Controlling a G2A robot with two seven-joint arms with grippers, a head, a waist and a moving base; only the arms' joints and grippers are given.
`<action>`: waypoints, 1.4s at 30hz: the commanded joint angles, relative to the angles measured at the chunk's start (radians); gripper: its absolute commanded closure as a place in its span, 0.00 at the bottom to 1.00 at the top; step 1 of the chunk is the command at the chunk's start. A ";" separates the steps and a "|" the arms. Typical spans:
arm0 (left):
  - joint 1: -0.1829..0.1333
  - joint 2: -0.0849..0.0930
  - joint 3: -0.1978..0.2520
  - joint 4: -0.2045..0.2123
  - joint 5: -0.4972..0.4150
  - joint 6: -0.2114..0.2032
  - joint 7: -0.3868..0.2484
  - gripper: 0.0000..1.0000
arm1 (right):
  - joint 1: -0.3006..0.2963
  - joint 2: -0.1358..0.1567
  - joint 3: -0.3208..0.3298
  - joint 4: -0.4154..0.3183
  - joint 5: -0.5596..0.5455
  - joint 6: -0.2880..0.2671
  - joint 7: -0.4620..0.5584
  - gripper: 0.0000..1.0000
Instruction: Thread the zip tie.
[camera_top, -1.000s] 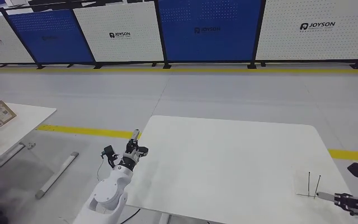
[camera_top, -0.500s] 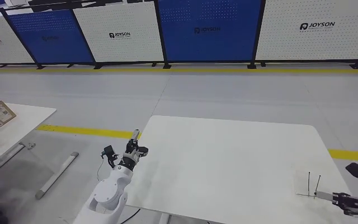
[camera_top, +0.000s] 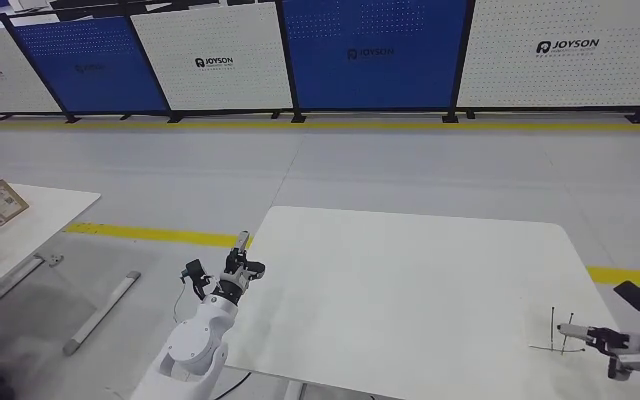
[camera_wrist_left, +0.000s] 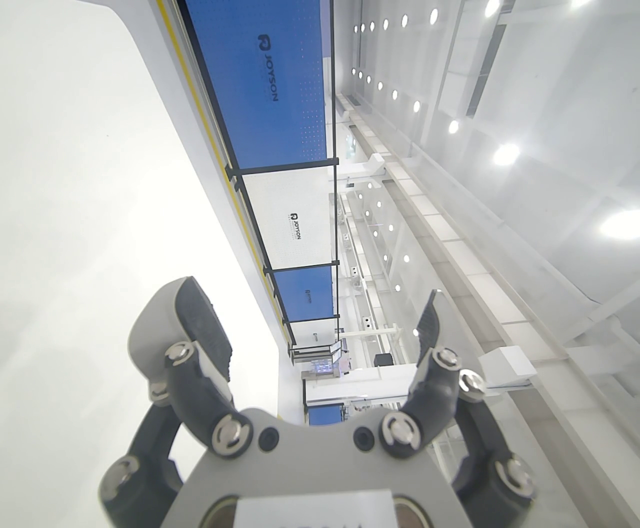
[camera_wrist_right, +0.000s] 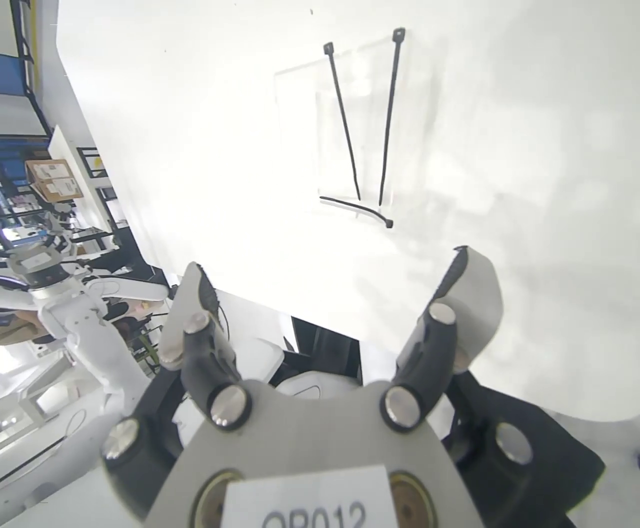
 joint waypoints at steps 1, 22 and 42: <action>0.000 0.000 0.000 0.000 0.000 0.000 0.000 0.00 | -0.001 0.000 0.001 -0.001 -0.002 0.001 0.000 0.00; 0.000 0.000 0.000 0.000 0.000 0.000 0.000 0.00 | 0.039 0.005 -0.066 0.006 -0.076 0.030 0.000 0.00; 0.000 0.000 0.000 0.000 0.000 0.000 0.000 0.00 | 0.108 0.006 -0.134 0.081 -0.116 0.097 0.000 0.72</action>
